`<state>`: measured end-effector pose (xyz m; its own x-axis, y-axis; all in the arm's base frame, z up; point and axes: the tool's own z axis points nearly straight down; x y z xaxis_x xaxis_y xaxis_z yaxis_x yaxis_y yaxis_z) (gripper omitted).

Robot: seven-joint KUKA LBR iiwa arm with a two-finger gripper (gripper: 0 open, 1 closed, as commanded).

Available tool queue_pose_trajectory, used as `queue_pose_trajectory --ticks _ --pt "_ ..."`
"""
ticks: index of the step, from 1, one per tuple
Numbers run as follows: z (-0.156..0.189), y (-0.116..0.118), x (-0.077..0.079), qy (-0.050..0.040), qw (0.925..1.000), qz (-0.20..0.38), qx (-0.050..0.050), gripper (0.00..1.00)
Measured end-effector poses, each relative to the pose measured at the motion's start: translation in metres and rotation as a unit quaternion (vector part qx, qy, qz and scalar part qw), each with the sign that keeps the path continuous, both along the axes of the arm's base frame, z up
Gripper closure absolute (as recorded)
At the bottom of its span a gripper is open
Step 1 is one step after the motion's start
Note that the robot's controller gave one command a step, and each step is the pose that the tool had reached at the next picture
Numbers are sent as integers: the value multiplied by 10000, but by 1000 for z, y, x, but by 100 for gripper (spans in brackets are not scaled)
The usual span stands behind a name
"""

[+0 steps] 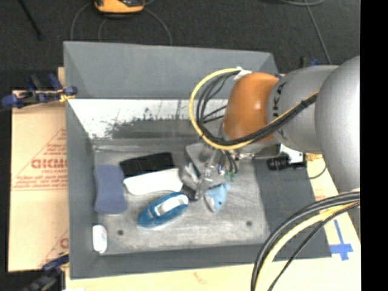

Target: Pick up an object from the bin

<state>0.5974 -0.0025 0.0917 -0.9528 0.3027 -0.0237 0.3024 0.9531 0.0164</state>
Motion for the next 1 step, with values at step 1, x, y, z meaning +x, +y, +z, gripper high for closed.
queue_pose_trajectory --ticks 1 --pt "-1 -11 8 -175 9987 -470 28 100"
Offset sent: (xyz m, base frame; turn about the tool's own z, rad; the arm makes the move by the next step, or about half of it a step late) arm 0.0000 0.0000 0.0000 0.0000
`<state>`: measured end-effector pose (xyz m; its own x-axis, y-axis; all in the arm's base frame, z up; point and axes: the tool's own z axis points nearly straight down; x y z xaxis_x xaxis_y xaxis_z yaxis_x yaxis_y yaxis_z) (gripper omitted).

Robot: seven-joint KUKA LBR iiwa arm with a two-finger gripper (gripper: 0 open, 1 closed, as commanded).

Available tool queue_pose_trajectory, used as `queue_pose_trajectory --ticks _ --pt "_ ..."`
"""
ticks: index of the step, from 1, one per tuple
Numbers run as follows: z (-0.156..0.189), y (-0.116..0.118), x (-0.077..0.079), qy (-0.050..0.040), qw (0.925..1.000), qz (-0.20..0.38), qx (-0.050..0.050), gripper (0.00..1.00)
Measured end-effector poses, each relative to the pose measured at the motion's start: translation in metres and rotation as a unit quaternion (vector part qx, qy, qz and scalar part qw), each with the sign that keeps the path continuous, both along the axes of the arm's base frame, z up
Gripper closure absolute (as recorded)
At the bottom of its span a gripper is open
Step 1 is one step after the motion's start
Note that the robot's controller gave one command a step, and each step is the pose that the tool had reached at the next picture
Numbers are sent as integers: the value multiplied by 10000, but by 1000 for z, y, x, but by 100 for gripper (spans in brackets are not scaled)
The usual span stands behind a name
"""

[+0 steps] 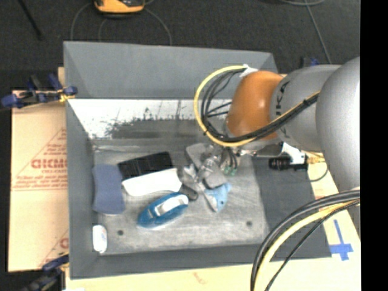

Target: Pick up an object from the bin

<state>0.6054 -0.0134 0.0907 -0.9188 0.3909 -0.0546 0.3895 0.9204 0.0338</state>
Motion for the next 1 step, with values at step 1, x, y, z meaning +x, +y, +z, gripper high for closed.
queue_pose_trajectory --ticks 1 --pt "0 0 0 0 10000 1 -1 100"
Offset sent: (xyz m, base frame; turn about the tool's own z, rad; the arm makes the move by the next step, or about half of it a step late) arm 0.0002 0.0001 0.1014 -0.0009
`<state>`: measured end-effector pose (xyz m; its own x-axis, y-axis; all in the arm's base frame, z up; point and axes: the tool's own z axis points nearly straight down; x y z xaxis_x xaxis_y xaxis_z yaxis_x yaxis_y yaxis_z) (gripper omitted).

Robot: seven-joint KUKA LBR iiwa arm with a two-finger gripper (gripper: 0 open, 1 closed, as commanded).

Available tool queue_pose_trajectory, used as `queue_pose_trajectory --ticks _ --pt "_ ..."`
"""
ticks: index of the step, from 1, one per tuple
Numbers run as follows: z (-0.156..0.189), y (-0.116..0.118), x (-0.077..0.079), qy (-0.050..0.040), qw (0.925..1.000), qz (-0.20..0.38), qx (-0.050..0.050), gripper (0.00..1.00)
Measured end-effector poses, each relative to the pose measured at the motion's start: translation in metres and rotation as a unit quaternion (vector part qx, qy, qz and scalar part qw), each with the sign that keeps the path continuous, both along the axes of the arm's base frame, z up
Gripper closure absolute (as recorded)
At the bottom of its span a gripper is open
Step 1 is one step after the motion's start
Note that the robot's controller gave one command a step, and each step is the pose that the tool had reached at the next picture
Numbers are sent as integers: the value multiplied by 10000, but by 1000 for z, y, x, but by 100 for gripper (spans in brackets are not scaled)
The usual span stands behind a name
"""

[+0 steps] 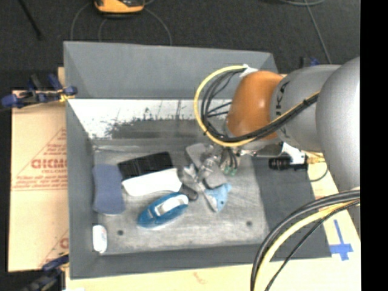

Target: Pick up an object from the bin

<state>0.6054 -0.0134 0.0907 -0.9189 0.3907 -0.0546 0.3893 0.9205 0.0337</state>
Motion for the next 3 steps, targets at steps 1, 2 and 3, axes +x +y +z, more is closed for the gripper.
queue_pose_trajectory --ticks 1,2,3 --pt "1 2 -1 2 10000 -17 -9 100" --pt "2 6 -1 5 10000 -12 -27 100" --pt "1 0 -1 7 10000 -24 -15 100"
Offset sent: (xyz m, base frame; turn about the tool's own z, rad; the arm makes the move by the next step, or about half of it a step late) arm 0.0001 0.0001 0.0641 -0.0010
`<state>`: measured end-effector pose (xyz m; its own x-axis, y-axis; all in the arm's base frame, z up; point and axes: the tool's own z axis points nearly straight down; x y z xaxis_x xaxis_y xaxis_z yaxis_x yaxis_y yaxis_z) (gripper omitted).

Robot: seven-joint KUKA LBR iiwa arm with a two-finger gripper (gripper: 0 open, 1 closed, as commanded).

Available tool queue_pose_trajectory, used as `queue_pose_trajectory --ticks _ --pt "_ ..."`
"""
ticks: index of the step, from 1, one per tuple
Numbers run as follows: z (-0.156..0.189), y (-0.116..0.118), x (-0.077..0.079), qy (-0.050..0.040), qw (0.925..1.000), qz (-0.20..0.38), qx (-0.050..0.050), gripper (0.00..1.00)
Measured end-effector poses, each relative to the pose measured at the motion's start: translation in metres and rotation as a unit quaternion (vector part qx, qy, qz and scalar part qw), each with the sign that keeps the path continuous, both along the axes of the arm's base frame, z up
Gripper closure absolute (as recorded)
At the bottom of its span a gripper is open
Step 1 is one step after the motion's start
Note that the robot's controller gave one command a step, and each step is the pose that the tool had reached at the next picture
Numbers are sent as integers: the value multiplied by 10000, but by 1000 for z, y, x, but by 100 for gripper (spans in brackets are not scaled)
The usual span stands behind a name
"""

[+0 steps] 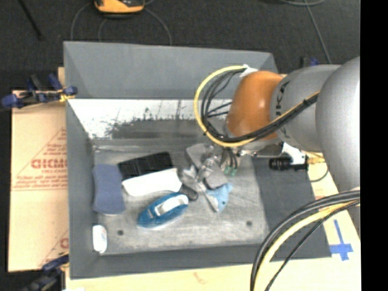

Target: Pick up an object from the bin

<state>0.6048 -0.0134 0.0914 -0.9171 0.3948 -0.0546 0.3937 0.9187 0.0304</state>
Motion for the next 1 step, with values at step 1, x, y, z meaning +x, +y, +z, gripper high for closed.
queue_pose_trajectory --ticks 1 --pt "0 -2 0 10 10000 -5 4 100"
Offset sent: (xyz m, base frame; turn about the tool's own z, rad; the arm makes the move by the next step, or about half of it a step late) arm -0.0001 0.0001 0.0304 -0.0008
